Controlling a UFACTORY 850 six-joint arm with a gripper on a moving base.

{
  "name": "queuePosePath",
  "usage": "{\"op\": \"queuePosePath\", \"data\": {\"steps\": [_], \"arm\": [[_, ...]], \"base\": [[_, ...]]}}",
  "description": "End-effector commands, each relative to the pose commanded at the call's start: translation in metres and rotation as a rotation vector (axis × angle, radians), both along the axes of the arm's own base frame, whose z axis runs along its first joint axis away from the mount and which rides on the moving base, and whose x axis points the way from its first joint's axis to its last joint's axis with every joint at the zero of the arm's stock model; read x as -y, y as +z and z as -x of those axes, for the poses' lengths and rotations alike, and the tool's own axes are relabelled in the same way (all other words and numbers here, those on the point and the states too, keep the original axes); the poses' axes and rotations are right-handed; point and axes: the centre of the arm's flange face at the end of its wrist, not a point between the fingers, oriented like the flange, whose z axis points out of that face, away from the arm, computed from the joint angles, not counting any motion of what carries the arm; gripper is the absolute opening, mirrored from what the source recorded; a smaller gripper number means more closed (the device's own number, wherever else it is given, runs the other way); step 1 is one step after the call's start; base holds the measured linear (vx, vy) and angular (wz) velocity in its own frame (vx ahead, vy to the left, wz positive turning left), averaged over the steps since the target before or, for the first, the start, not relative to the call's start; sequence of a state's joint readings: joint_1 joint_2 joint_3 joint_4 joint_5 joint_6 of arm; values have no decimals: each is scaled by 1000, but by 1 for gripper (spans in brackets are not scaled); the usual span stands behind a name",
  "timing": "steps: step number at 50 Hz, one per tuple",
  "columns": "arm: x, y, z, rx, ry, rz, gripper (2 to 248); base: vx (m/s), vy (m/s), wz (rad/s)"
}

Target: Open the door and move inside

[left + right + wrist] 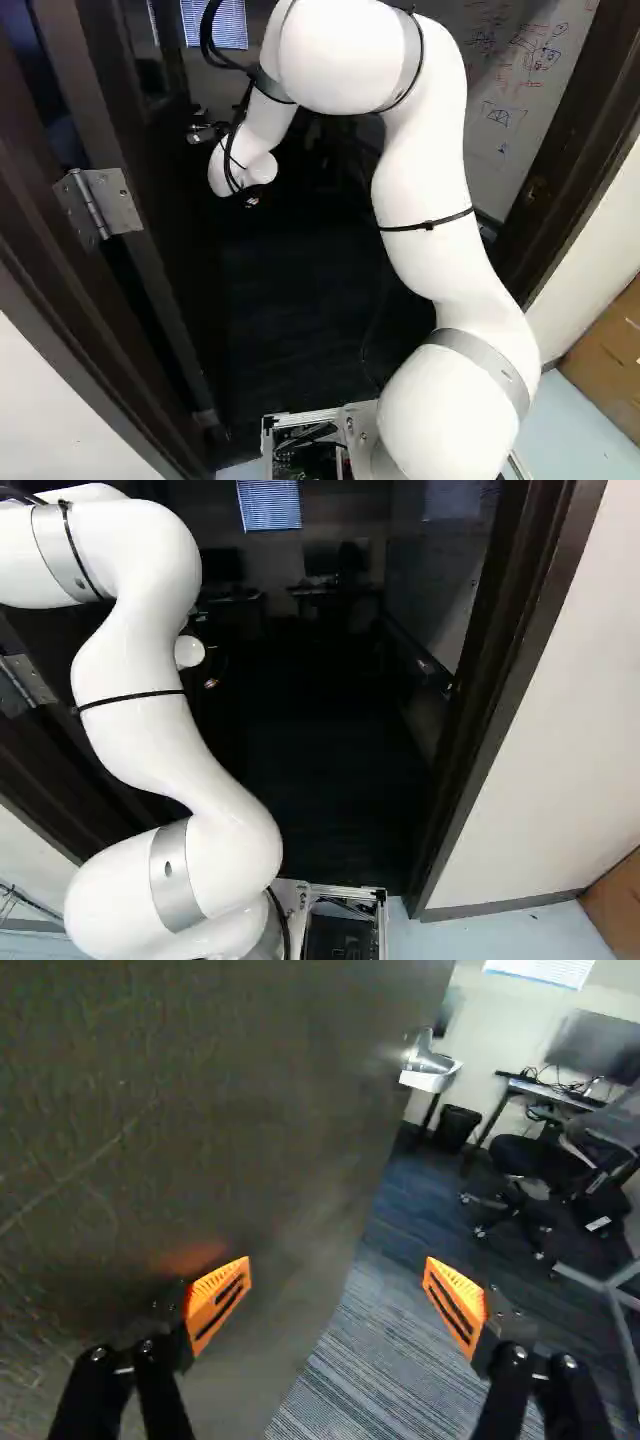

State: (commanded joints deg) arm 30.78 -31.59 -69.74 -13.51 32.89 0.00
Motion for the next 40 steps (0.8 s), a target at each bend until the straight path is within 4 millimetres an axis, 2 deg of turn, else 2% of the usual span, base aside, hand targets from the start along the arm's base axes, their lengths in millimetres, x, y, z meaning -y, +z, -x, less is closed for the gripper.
{"op": "queuePosePath", "data": {"steps": [23,40], "arm": [[-28,-6,0,9,76,49,247],[-31,-6,-1,11,83,52,247]], "base": [[0,0,0],[0,0,0]]}}
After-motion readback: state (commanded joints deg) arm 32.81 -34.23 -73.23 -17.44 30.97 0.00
